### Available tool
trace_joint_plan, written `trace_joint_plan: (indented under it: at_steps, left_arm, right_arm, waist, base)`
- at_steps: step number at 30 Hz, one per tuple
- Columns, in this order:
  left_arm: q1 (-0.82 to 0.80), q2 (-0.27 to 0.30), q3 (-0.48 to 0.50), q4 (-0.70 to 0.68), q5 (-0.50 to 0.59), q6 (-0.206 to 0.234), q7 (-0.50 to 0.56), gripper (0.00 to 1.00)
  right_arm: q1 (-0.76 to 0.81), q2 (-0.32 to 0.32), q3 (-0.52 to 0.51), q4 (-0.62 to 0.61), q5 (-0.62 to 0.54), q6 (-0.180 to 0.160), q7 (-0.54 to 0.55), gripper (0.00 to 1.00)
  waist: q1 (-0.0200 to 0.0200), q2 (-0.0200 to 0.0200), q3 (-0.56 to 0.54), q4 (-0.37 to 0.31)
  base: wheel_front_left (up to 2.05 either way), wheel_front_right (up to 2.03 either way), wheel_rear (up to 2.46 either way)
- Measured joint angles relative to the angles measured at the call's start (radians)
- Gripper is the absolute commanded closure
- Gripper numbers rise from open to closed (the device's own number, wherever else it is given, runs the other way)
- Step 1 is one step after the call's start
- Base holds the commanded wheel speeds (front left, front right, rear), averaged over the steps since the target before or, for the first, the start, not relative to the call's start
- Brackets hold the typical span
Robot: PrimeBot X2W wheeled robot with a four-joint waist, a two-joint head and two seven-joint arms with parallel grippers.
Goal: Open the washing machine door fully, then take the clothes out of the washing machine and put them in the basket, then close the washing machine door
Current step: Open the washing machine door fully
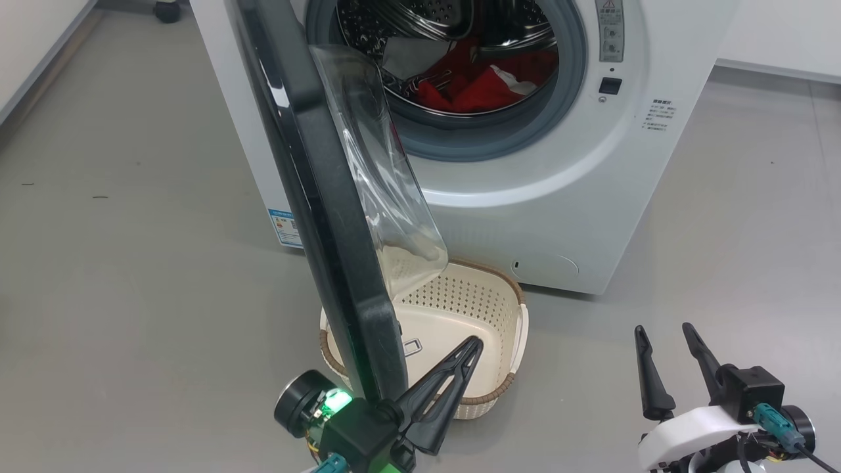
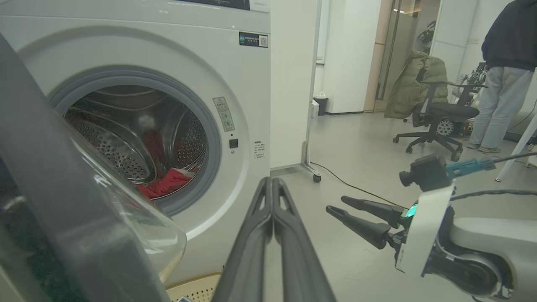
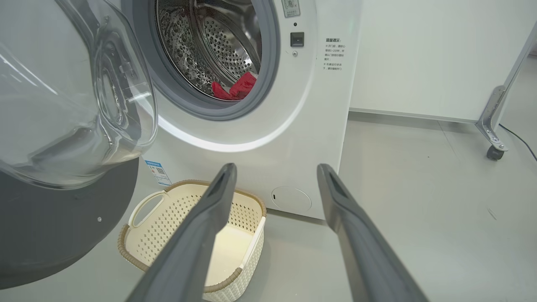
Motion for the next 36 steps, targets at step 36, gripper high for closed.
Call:
trace_joint_plan:
  at_steps: [36]
  left_arm:
    - [0.012,-0.005,0.078,0.196,-0.011,0.091,0.026,1.0]
  right_arm:
    - [-0.027,0.014,-0.068,-0.015,-0.02,0.019,0.0,0.0]
  waist:
    - [0.0,0.0,0.017,0.021]
  base:
    - [0.0,0.0,0.0]
